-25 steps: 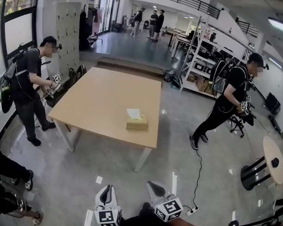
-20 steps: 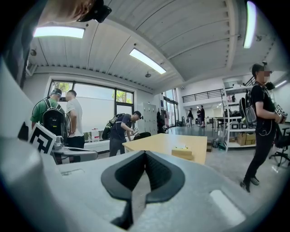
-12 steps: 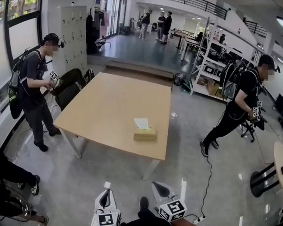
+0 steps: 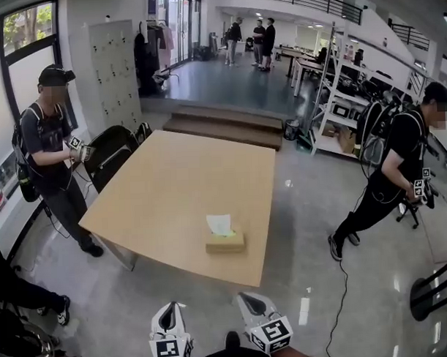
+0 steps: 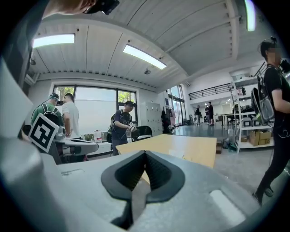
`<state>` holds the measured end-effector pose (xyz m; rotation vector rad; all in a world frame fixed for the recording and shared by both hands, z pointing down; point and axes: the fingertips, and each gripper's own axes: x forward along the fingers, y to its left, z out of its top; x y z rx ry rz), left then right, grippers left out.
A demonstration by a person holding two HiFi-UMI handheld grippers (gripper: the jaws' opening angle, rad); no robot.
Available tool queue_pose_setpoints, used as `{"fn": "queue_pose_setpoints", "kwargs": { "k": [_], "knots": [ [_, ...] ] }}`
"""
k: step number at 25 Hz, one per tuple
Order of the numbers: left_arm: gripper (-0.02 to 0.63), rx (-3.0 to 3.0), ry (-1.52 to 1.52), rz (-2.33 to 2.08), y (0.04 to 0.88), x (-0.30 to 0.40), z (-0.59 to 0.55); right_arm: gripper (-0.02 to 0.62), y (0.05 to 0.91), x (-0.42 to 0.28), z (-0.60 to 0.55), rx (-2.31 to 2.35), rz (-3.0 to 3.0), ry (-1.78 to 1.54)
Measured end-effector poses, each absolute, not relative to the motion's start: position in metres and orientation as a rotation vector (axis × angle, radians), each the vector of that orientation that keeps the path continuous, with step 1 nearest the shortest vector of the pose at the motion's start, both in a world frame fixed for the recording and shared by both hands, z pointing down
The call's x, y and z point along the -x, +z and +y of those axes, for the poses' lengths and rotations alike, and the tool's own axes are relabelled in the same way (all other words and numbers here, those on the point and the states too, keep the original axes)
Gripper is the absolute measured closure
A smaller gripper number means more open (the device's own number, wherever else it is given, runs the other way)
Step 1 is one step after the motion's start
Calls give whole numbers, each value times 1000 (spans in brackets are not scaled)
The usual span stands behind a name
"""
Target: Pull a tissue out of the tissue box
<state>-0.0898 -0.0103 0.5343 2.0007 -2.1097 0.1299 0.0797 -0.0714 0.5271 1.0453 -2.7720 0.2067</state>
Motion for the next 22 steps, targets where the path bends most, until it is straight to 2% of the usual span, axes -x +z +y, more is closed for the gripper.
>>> {"fn": "queue_pose_setpoints", "kwargs": {
  "k": [7,18,22],
  "knots": [
    [588,-2024,135,-2112,539,66,-73,603,527,-97,-139,-1006,-2776,201],
    [575,-2013,186,-2109,531,73,-119,603,518,-79,-191,-935,-2752,220],
    [565,-2058,208,-2049,543,76,-148,528,524,-70,-210,-949,-2704,261]
  ]
}}
